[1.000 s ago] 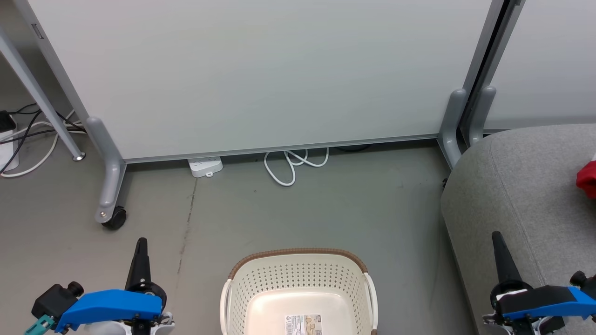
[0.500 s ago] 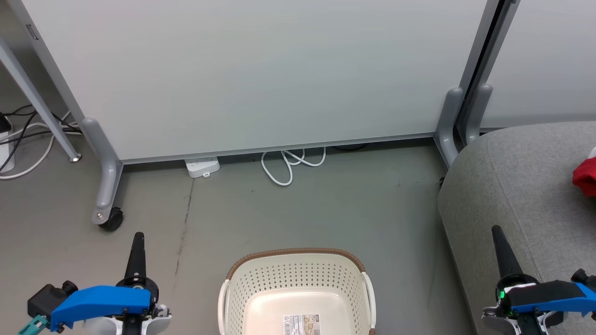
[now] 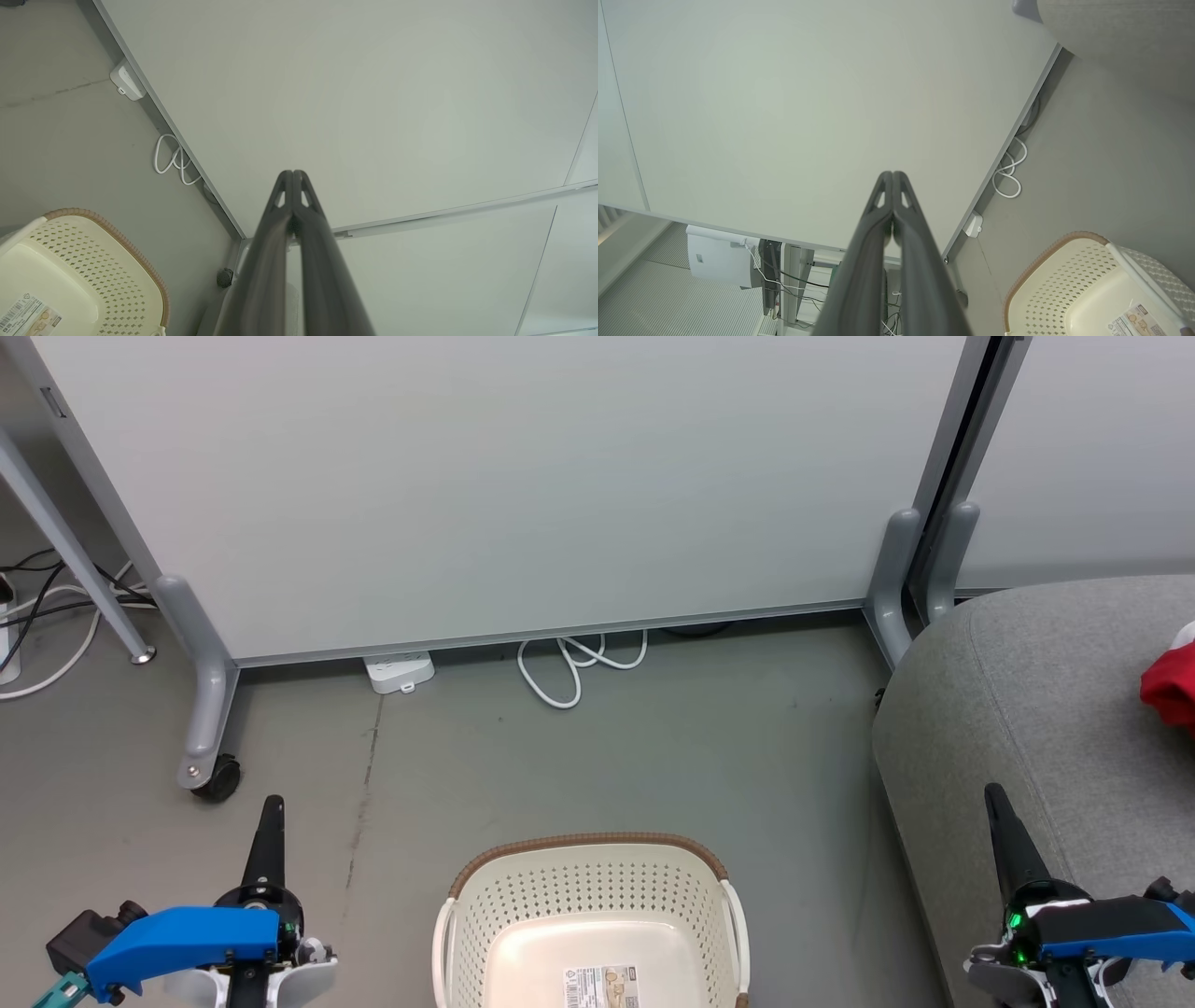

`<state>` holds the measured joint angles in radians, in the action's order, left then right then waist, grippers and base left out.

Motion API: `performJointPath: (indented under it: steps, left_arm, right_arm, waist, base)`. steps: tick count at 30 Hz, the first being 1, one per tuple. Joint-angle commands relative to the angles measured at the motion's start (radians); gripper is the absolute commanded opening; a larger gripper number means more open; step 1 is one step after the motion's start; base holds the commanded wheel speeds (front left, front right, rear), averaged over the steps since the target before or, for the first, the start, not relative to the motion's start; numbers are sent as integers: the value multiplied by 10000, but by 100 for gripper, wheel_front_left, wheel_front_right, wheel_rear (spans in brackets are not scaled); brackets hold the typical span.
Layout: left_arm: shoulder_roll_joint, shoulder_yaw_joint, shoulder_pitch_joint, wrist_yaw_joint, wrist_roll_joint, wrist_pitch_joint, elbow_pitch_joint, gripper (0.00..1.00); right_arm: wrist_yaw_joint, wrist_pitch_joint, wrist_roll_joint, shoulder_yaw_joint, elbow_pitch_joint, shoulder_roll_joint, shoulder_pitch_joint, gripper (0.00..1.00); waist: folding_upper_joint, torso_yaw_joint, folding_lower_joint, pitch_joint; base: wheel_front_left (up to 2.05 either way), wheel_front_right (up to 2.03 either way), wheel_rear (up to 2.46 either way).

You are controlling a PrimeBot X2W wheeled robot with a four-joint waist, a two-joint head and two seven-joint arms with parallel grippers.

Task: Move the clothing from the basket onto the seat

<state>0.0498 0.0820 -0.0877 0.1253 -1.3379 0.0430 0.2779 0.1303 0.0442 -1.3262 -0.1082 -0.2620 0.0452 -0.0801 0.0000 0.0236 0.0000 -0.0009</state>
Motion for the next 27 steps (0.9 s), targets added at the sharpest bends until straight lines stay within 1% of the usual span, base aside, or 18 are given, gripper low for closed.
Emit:
performJointPath:
  steps: [1,27]
  left_arm:
    - [9,53,-200,70,-178,82,-108,0]
    - [9,278,-245,88,-2167,591,-301,0]
  right_arm:
    - [6,71,-204,-29,107,71,-228,0]
    - [7,581,-2263,-61,169,77,-304,0]
  waist:
    - [0,-6,0,1]
    - [0,-174,0,29]
  base:
    - [0,0,0]
    - [0,0,0]
